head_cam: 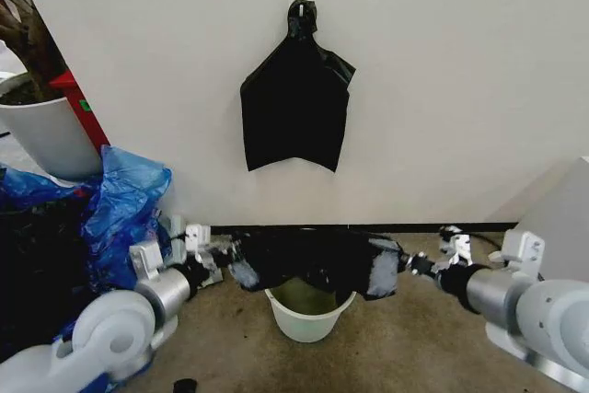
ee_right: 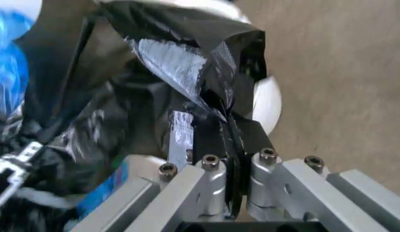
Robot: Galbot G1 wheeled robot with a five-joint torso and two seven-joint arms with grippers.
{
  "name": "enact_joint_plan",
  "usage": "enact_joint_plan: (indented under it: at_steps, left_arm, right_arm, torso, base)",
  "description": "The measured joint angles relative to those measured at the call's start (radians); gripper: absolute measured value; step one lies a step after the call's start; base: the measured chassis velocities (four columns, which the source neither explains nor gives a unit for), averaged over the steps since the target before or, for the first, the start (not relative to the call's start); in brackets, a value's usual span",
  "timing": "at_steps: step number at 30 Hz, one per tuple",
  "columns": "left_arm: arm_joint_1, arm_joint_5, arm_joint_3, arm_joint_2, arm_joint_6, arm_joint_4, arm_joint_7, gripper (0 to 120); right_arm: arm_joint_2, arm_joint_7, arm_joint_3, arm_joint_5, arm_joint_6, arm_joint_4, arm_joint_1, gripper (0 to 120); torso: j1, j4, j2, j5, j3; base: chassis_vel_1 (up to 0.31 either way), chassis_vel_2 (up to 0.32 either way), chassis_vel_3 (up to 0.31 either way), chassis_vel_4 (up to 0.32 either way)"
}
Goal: Place the garbage bag over the trash bin.
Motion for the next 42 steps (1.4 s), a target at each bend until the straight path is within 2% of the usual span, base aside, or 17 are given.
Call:
enact_joint_plan:
  at_steps: [12,17,19,21,23,26,28,31,33,37,42]
  left_arm:
    - [0.122,0.03,0.011,0.061,0.048,-0.018,-0.026,0]
    - [0.124,0.096,0.04,0.02,0.046,0.037,-0.029,0]
    - [0.1,0.129,0.052,-0.004,0.037,0.072,-0.03,0]
    - [0.056,0.208,0.074,-0.045,0.017,0.136,-0.022,0]
    - [0.044,0.233,0.082,-0.058,0.012,0.155,-0.018,0]
    - [-0.007,0.367,0.177,-0.124,-0.027,0.253,0.008,0]
    - [-0.009,0.381,0.184,-0.131,-0.032,0.266,0.012,0]
    - [-0.023,0.45,0.216,-0.174,-0.071,0.328,0.038,0]
    - [-0.027,0.463,0.219,-0.185,-0.077,0.337,0.042,0]
    - [-0.047,0.507,0.225,-0.218,-0.101,0.365,0.058,0]
    - [-0.069,0.537,0.206,-0.223,-0.119,0.37,0.084,0]
  right_arm:
    - [0.003,0.076,-0.026,0.052,-0.021,-0.001,-0.085,0]
    - [0.035,0.071,-0.038,0.016,-0.038,-0.001,-0.108,0]
    - [0.045,0.065,-0.044,0.003,-0.044,-0.001,-0.114,0]
    - [0.059,0.023,-0.059,-0.049,-0.055,-0.008,-0.129,0]
    - [0.063,0.01,-0.069,-0.073,-0.057,-0.017,-0.133,0]
    - [0.097,-0.08,-0.158,-0.243,-0.058,-0.099,-0.137,0]
    - [0.099,-0.094,-0.17,-0.274,-0.055,-0.111,-0.136,0]
    - [0.115,-0.19,-0.233,-0.488,-0.012,-0.189,-0.128,0]
    - [0.116,-0.219,-0.245,-0.536,0.006,-0.202,-0.13,0]
    - [0.111,-0.356,-0.282,-0.739,0.102,-0.262,-0.137,0]
    - [0.107,-0.451,-0.276,-0.864,0.18,-0.286,-0.147,0]
  torso:
    - [0.0,-0.0002,0.0,0.0001,0.0]
    - [0.0,0.0,0.0,-0.0001,0.0]
    - [0.0,0.0001,0.0,-0.0001,0.0]
    - [0.0,-0.0002,0.0,-0.0003,0.0]
    - [0.0,-0.0003,0.0,-0.0005,0.0]
    - [0.0,-0.0002,0.0,-0.0001,0.0]
    - [0.0,-0.0002,0.0,-0.0001,0.0]
    - [0.0,0.0001,0.0,0.0,0.0]
    - [0.0,0.0,0.0,0.0,0.0]
    - [0.0,-0.0002,0.0,0.0,0.0]
    - [0.0,-0.0002,0.0,0.0,0.0]
  base:
    - [0.0,0.0,0.0,0.0]
    - [0.0,0.0,0.0,0.0]
    - [0.0,0.0,0.0,0.0]
    - [0.0,0.0,0.0,0.0]
    - [0.0,0.0,0.0,0.0]
    - [0.0,0.0,0.0,0.0]
    - [0.0,0.0,0.0,0.0]
    - [0.0,0.0,0.0,0.0]
    - [0.0,0.0,0.0,0.0]
    - [0.0,0.0,0.0,0.0]
    - [0.0,0.0,0.0,0.0]
